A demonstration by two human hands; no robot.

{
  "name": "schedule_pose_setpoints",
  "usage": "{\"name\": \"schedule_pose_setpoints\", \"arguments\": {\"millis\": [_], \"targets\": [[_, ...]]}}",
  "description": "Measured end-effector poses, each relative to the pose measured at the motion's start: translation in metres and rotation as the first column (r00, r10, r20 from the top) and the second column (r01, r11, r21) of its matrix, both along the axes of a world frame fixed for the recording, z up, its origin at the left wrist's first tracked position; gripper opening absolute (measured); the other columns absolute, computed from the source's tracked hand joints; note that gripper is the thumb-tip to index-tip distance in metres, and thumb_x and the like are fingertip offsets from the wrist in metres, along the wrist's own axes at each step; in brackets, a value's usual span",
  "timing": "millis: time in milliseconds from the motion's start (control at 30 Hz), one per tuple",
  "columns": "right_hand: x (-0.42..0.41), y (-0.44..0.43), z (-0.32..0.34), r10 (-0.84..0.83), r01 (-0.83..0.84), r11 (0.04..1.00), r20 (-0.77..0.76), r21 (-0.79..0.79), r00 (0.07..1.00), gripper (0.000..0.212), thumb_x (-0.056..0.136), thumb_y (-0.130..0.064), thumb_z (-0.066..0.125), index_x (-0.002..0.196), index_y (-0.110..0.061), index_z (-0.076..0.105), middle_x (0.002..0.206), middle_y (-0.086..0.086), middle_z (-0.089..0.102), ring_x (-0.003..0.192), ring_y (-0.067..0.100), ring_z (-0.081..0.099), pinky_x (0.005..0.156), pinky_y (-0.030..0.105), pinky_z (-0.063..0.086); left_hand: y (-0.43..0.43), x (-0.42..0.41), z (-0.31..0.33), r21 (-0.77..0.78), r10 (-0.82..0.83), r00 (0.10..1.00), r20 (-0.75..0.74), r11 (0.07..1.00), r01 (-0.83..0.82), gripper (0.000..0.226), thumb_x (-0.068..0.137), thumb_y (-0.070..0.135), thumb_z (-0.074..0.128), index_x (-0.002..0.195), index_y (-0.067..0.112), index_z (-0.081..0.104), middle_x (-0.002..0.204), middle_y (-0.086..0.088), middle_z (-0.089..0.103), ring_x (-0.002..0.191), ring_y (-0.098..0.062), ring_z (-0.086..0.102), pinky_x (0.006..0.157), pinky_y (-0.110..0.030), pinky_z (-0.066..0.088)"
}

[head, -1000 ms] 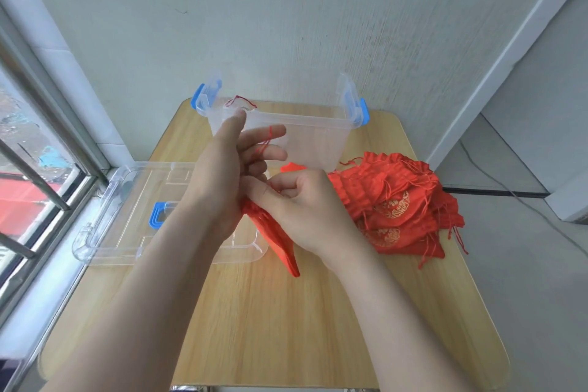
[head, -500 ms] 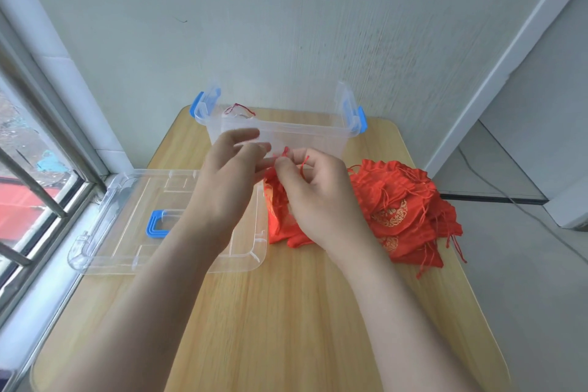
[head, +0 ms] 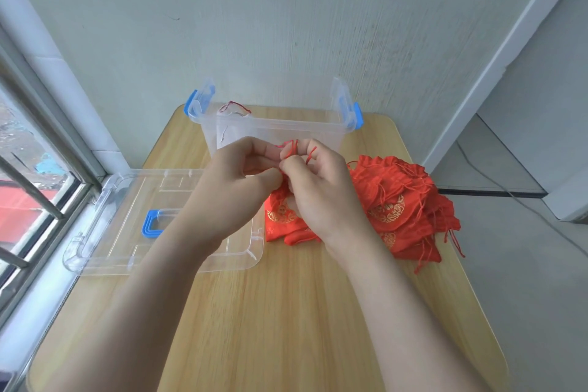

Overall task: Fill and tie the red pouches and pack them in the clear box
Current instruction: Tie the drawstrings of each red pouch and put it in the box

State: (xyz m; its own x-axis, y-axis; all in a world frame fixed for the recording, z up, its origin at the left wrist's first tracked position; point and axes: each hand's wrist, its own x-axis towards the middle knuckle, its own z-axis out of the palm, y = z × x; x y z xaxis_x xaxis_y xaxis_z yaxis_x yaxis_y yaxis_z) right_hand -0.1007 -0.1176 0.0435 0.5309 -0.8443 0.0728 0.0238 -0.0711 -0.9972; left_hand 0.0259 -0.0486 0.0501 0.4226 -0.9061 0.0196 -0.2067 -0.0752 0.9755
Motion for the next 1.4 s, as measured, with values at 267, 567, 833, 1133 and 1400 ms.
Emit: {"name": "schedule_pose_setpoints", "arguments": {"millis": [267,567,833,1133,1400], "targets": [[0.000,-0.009,-0.007,-0.071,0.071,0.993,-0.002,-0.091,0.997,0.018,0.108,-0.020,0.058,0.101,-0.005,0.065,0.060,-0.004,0.053,0.046,0.007,0.039,0.048,0.025,0.032,0.005,0.001,0.003,-0.010,-0.080,0.984,0.160,0.997,0.083,0.014,0.098,0.014,0.071,0.087,0.013,0.079,0.080,-0.005,0.078,0.081,-0.015,0.075,0.075,-0.025,0.058],[-0.004,-0.012,-0.007,-0.079,0.080,0.997,0.080,-0.003,0.994,0.010,0.103,-0.018,0.069,0.104,-0.010,0.074,0.073,0.007,0.069,0.052,0.007,0.052,0.049,0.019,0.039,0.006,0.004,0.001,-0.034,-0.175,0.970,0.167,0.983,0.183,0.015,0.100,0.028,0.072,0.101,0.017,0.083,0.093,0.000,0.082,0.094,-0.023,0.077,0.093,-0.046,0.059],[-0.007,-0.011,-0.011,-0.138,0.134,0.989,-0.087,-0.057,0.987,0.028,0.088,-0.042,0.085,0.095,-0.015,0.083,0.076,0.004,0.078,0.075,0.014,0.077,0.069,0.038,0.063,0.004,0.004,0.000,0.015,-0.228,0.892,0.390,0.970,0.241,0.015,0.104,0.025,0.065,0.105,0.031,0.078,0.089,0.009,0.080,0.089,-0.009,0.075,0.081,-0.017,0.055],[-0.011,-0.020,-0.008,-0.161,0.146,0.966,0.054,0.215,0.985,0.022,0.107,-0.017,0.059,0.093,-0.012,0.076,0.056,-0.001,0.057,0.046,0.008,0.041,0.045,0.023,0.034,0.002,0.007,0.000,-0.012,-0.032,0.999,-0.027,0.999,0.032,0.013,0.103,0.019,0.067,0.101,0.012,0.079,0.089,-0.003,0.079,0.082,-0.013,0.071,0.080,-0.025,0.059],[-0.010,-0.020,-0.018,-0.178,0.146,0.965,-0.135,-0.218,0.975,0.035,0.101,-0.033,0.064,0.081,-0.005,0.068,0.061,0.002,0.059,0.058,0.015,0.049,0.058,0.041,0.042,-0.001,0.009,0.014,0.061,0.055,0.719,-0.693,0.998,-0.018,0.011,0.099,0.001,0.063,0.097,-0.001,0.073,0.086,-0.010,0.067,0.071,-0.014,0.066,0.071,-0.022,0.062]]}}
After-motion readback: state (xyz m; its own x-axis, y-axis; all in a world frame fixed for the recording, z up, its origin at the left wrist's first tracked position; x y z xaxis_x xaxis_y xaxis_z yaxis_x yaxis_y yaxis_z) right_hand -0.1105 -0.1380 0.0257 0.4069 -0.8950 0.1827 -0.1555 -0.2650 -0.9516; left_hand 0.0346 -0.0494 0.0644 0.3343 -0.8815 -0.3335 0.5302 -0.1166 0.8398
